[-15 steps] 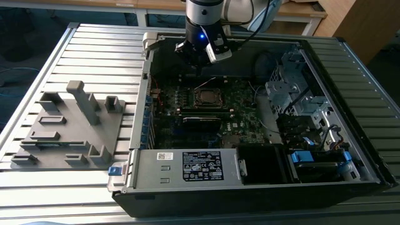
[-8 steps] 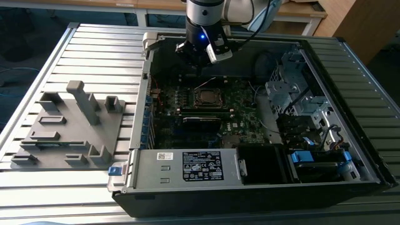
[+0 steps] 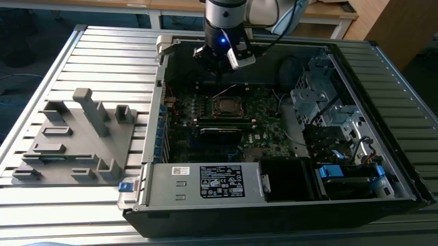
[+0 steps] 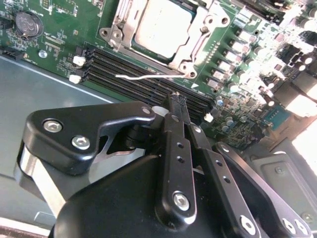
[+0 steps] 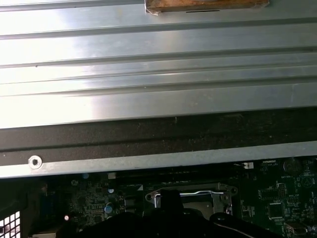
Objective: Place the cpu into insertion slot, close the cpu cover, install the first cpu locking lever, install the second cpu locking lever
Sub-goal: 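Install the first cpu locking lever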
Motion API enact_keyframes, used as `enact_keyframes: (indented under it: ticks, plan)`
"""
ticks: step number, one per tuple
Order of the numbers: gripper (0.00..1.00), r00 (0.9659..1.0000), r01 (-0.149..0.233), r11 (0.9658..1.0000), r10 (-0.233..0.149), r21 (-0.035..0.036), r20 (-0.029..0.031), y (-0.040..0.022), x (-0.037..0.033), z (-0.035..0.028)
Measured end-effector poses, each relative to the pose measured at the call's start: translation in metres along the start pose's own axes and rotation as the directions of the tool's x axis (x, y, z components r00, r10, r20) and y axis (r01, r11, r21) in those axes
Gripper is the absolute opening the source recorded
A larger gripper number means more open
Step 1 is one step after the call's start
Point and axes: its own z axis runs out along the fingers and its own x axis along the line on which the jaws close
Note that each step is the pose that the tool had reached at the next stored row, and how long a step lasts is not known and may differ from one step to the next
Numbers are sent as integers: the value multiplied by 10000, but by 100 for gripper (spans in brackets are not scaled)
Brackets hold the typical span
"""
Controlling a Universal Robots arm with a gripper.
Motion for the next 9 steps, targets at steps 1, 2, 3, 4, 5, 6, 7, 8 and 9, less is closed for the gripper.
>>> enact_keyframes:
  ticks: [1, 2, 3, 4, 5, 6, 7, 8, 9]
  plan:
    - [10, 10000, 0, 10000, 0, 0, 0, 0, -5, 1]
    - [10, 10000, 0, 10000, 0, 1, -1, 1, -8, 1]
    - [10, 10000, 0, 10000, 0, 1, -1, 1, -11, 1]
    - [10, 10000, 0, 10000, 0, 1, -1, 1, -14, 2]
    - [10, 10000, 0, 10000, 0, 0, 0, 1, -17, 2]
    - [10, 10000, 0, 10000, 0, 0, 0, 2, -19, 2]
    - [10, 10000, 1, 10000, -1, 0, 0, 2, -24, 2]
    - [10, 10000, 0, 10000, 0, 0, 0, 2, -28, 2]
    - [10, 10000, 0, 10000, 0, 0, 0, 3, -32, 3]
